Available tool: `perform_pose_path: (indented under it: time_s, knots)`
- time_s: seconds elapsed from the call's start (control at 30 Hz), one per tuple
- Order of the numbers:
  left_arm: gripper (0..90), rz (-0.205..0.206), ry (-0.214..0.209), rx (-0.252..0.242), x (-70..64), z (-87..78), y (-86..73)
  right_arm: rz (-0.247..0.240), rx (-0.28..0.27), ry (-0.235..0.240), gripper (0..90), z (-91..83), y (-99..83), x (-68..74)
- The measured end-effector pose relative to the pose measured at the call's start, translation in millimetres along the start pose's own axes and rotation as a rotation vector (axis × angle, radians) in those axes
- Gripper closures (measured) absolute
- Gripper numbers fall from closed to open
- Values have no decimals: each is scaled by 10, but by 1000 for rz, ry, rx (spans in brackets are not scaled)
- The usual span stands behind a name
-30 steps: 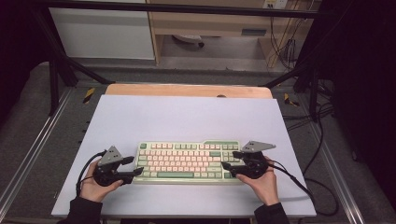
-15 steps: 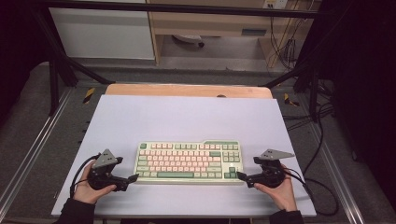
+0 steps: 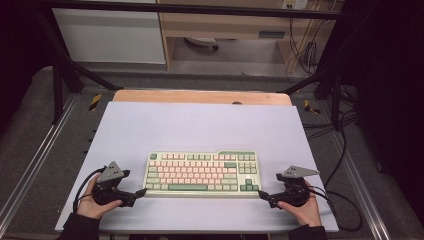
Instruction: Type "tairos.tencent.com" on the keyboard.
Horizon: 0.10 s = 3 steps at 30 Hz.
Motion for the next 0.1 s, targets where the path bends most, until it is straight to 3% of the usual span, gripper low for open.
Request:
perform_pose_path:
  time_s: [0.1]
  knots:
    - [65, 1, 2, 6, 5, 7, -9, -4, -7, 5, 4, -2, 9, 3]
Point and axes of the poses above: each handheld gripper's, and its own axes: z roughly forward along the jaws, y roughly out of its top, x roughly to its left, the point moved 8 cm from there along z, roughly forward along the jaws, and after that the axes turned 1 degree about -x, right-handed, at the moved point
